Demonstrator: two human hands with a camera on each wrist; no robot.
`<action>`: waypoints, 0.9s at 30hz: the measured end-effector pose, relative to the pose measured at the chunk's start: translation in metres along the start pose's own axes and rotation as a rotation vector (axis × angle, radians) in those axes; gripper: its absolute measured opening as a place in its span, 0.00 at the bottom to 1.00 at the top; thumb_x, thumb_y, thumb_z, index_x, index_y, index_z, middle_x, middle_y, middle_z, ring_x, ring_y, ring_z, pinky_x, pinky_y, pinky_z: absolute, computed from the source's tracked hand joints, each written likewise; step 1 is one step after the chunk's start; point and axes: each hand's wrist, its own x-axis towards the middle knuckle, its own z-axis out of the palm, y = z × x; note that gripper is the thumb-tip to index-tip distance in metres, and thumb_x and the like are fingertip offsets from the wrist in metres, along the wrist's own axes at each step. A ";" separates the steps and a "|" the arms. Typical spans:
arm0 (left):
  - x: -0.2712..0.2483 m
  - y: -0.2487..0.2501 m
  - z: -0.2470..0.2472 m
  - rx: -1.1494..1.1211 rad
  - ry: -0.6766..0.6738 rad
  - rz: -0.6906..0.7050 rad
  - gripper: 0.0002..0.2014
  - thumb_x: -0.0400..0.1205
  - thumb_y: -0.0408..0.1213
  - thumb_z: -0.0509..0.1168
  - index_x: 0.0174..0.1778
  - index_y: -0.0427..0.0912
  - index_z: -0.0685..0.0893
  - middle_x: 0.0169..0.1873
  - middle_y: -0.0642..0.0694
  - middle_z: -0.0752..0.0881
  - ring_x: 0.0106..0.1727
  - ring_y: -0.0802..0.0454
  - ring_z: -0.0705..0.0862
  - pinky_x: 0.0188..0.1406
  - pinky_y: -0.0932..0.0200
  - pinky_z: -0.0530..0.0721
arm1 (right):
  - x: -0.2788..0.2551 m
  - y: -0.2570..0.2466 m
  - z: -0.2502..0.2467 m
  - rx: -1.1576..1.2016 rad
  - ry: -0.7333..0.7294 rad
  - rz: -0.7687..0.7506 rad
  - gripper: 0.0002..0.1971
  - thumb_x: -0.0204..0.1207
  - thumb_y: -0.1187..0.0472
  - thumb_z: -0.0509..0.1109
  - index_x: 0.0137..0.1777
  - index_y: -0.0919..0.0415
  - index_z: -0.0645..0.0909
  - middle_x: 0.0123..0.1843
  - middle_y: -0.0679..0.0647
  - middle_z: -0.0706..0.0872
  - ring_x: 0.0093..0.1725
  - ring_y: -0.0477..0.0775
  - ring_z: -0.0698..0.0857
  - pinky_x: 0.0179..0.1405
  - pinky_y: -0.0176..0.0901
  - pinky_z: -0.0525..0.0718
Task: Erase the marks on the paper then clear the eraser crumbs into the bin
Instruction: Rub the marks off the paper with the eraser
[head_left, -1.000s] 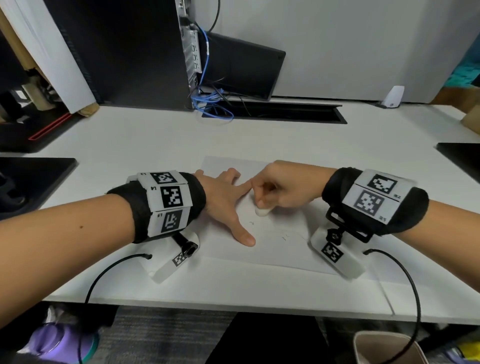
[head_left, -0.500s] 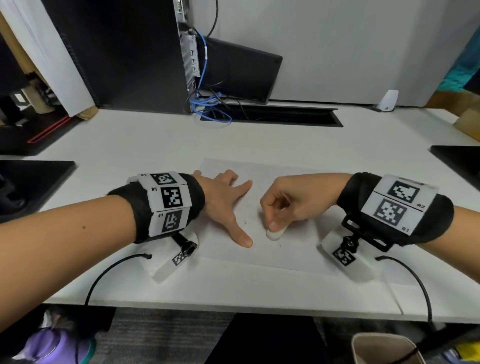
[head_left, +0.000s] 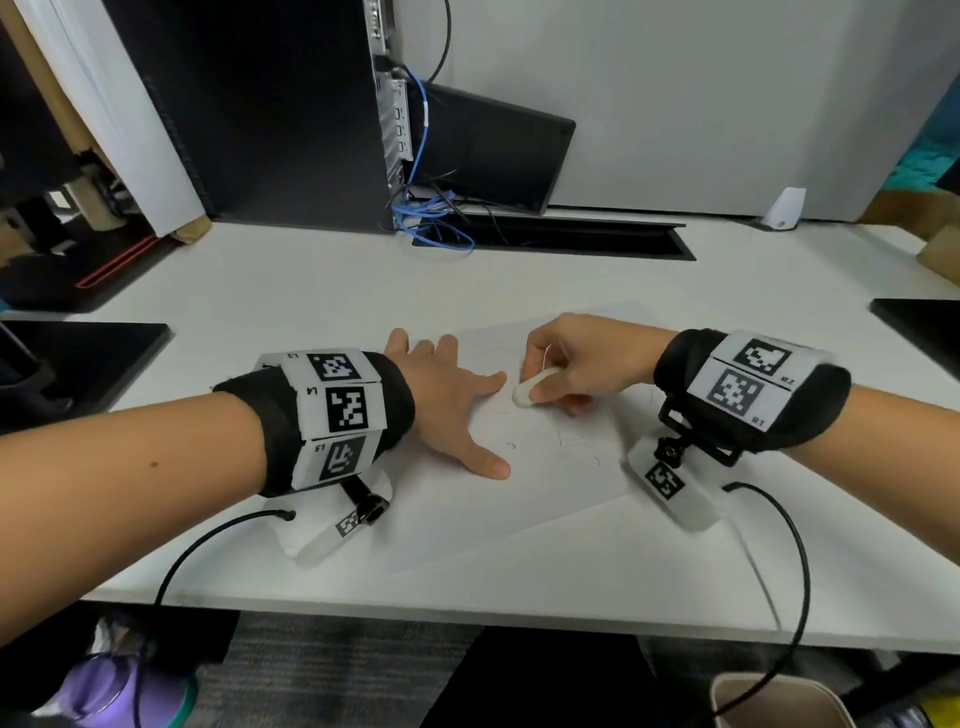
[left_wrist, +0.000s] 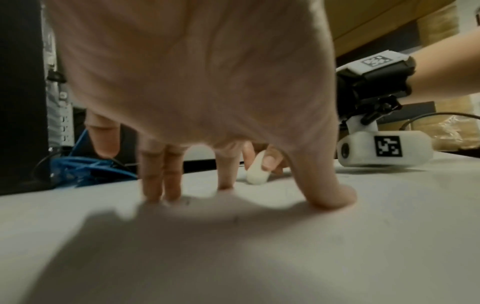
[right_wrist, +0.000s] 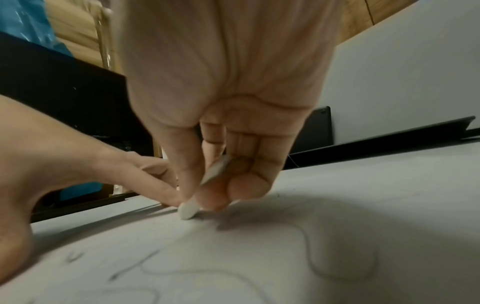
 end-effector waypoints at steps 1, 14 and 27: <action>-0.001 -0.001 0.003 -0.050 0.006 0.016 0.50 0.67 0.76 0.58 0.81 0.64 0.42 0.77 0.42 0.57 0.80 0.43 0.55 0.77 0.38 0.44 | 0.000 0.000 0.000 0.006 0.021 0.012 0.09 0.72 0.55 0.75 0.42 0.59 0.79 0.30 0.51 0.84 0.21 0.46 0.81 0.27 0.34 0.79; 0.002 -0.009 0.010 -0.205 -0.090 0.092 0.58 0.64 0.75 0.63 0.79 0.64 0.32 0.82 0.54 0.33 0.84 0.54 0.37 0.77 0.30 0.33 | -0.011 -0.016 0.023 0.072 -0.063 -0.056 0.08 0.75 0.55 0.72 0.39 0.56 0.78 0.26 0.46 0.79 0.22 0.40 0.75 0.26 0.28 0.72; 0.003 -0.010 0.011 -0.205 -0.068 0.098 0.56 0.64 0.75 0.63 0.79 0.66 0.35 0.83 0.54 0.35 0.84 0.54 0.39 0.77 0.31 0.32 | -0.004 -0.023 0.016 -0.127 0.011 -0.075 0.08 0.74 0.54 0.72 0.43 0.58 0.81 0.38 0.46 0.83 0.38 0.44 0.80 0.39 0.35 0.73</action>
